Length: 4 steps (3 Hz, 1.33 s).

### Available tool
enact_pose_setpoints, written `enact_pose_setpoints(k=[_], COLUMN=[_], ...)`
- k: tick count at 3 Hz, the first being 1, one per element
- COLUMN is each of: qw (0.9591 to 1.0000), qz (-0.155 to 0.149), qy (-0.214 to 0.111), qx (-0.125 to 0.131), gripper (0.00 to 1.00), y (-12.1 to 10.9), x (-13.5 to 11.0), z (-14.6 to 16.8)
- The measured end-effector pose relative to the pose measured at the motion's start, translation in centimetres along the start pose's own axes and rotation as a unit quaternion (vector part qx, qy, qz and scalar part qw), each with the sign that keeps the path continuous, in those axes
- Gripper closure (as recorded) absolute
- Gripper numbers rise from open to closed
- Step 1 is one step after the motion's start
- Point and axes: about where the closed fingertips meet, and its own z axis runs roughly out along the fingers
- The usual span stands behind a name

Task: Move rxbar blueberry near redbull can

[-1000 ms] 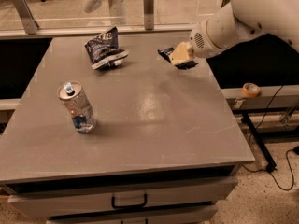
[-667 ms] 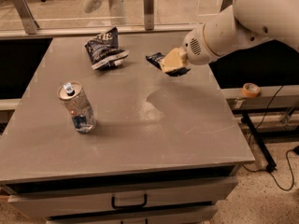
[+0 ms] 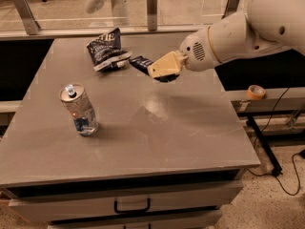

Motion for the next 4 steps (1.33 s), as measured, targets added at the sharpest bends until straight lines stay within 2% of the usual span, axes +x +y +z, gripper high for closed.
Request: enact_pose_setpoints(k=[1,2,3,4], qw=[0.9995,0.9980,0.9965,0.9957], qz=[-0.017,-0.039,-0.052,-0.054], qy=[0.021,0.046,0.059,0.066], qx=[-0.018,-0.021,-0.027,-0.035], gripper=[1.00,1.00,0.82,0.58], y=[1.5,3.1,4.4,5.6], x=[1.3,3.2,4.8,5.9], z=[1.5,3.1,4.5,5.6])
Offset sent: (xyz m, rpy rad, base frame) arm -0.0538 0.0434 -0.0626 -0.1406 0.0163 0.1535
